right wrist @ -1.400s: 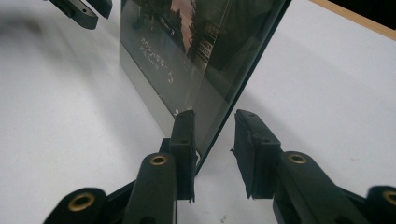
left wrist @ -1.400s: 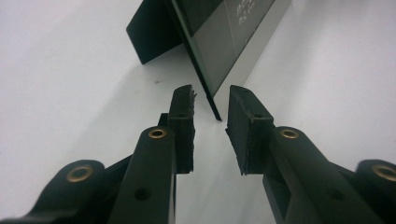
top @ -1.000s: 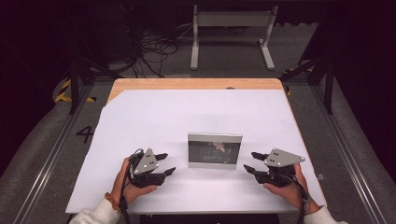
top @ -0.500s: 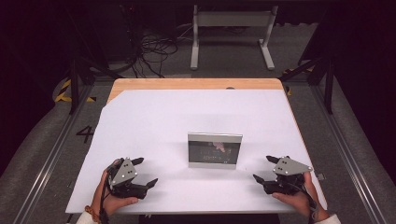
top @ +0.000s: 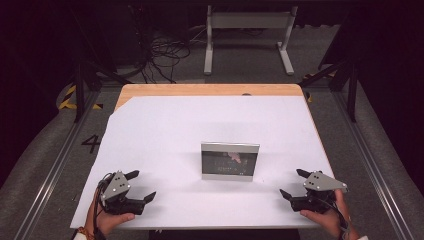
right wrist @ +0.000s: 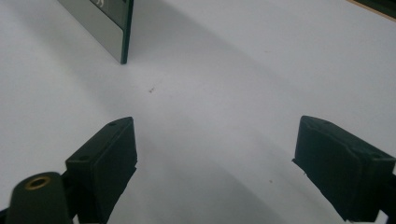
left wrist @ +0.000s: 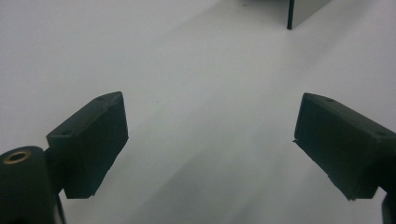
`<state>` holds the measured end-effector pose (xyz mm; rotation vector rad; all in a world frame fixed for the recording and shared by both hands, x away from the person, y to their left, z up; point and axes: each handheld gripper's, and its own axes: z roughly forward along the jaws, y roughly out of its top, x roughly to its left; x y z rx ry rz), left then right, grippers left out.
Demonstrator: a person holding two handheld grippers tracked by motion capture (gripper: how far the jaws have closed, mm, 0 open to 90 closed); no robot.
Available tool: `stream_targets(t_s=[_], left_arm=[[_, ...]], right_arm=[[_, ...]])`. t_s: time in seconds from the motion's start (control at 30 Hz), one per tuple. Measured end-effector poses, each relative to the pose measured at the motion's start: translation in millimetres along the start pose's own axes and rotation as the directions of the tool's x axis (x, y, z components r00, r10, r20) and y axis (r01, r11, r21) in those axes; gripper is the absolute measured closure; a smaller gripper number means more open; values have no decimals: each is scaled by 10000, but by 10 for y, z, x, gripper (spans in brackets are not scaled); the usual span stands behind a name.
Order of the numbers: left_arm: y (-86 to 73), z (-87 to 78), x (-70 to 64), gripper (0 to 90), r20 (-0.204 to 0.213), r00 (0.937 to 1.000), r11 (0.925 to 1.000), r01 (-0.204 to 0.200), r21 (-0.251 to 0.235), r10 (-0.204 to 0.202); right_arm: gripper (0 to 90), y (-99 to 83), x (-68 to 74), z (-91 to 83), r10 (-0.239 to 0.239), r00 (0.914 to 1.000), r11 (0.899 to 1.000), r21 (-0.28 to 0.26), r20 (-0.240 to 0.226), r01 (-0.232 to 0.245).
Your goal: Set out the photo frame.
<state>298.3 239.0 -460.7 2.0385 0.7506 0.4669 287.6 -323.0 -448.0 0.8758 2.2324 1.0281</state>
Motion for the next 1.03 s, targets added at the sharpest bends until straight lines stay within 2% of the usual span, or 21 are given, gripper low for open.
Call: stream_targets(t_s=[0.27, 0.67, 1.03], left_arm=[[3, 15, -4, 100, 32, 10000, 10000, -71, 35, 71], [9, 14, 2, 103, 72, 9999, 10000, 73, 35, -73], [14, 35, 10, 106, 144, 9999, 10000, 48, 66, -49]], right_arm=[[130, 10, -9, 6, -12, 10000, 10000, -64, 29, 12], [130, 18, -19, -9, -31, 10000, 9999, -146, 88, 32], [130, 22, -10, -1, -124, 9997, 9999, -97, 194, 126]])
